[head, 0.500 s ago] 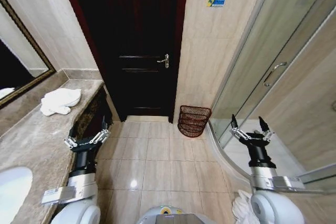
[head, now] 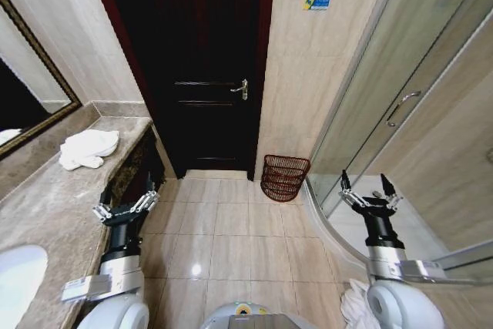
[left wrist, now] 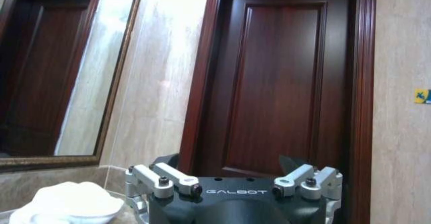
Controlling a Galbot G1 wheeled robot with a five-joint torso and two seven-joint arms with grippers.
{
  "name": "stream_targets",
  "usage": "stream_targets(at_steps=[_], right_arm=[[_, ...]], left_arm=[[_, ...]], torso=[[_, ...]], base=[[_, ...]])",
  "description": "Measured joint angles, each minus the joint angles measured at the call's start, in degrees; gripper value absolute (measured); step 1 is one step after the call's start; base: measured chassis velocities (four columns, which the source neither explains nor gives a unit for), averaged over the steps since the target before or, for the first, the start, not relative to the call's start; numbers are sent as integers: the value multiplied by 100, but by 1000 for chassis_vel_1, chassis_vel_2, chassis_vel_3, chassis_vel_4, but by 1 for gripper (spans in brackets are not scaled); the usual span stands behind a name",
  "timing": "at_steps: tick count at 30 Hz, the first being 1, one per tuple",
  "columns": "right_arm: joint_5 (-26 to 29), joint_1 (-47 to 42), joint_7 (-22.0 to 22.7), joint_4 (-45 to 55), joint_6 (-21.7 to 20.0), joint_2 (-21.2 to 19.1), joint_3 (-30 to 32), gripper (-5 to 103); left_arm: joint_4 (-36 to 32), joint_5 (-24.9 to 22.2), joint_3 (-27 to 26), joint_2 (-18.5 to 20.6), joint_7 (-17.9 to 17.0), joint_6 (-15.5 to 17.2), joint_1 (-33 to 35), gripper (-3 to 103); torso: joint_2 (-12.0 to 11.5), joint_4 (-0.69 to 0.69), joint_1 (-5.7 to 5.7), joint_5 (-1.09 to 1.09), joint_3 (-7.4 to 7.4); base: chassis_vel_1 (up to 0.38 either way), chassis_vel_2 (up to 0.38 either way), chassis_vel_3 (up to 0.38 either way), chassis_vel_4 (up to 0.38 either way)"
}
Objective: Discard the used towel into the hamper.
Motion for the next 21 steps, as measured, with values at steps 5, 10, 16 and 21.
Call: stream_targets(at_steps=[5,10,16,21], right_arm=[[5,57,3,-15,-8,-33,-5,100],[-47,59,-26,-82,-145,-48,-15,100],[-148,55,-95,-356,-101,-43,-26,100],[-92,46,-56,-434,20,-47,-9,100]], left_arm=[[0,26,-20,10,30,-20,25,99],[205,196,79,208,225,-31,99,97],[859,127,138,437,395,-223,97,98],[718,75,102,313,423,-304,93,97]], torso=[[-7,0,-4,0,-4],[-13,0,-7,0,-8],[-19,0,-8,-2,-10],[-22,0,-11,0,-12]], base=[[0,0,0,0],[0,0,0,0],[0,0,0,0],[0,0,0,0]])
